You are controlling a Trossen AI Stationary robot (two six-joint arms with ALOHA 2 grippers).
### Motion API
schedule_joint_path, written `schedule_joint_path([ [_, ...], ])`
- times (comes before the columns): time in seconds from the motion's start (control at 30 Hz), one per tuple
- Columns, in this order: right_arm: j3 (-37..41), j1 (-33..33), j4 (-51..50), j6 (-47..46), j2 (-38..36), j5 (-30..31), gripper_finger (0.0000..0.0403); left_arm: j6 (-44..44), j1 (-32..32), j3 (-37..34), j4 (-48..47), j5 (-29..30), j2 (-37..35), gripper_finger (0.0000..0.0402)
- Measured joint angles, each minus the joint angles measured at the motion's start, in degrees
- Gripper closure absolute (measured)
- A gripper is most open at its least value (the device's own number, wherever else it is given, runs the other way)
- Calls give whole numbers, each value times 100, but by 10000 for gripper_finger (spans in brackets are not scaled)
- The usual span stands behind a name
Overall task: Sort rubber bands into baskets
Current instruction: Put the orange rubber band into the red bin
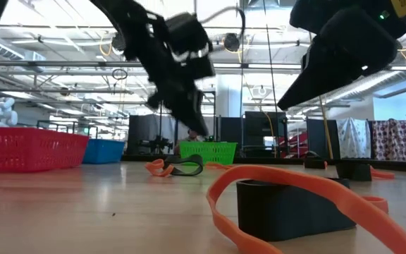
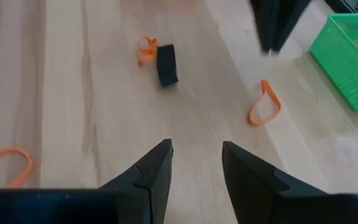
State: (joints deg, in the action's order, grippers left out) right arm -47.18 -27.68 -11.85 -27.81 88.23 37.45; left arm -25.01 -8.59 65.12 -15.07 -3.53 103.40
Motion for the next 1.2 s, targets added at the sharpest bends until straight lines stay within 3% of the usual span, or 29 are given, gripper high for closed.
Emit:
schedule_joint_path([
  [0.2,0,0,12,165,0,-2,268,-559,9,-5,611,984,692,277],
  [0.4,-1,0,-42,308,0,-2,268,-562,10,9,1187,953,1087,208],
  [0.53,100,0,-16,339,-1,-8,268,-130,-38,24,1222,792,1234,185],
  [0.83,221,0,21,345,-2,-4,268,906,-273,169,1107,-1227,1304,202],
  [1.03,221,65,52,363,-2,-4,268,952,-330,212,1023,-1182,1308,230],
  [1.2,221,70,45,354,-2,-4,268,948,-333,229,679,-1144,1287,307],
])
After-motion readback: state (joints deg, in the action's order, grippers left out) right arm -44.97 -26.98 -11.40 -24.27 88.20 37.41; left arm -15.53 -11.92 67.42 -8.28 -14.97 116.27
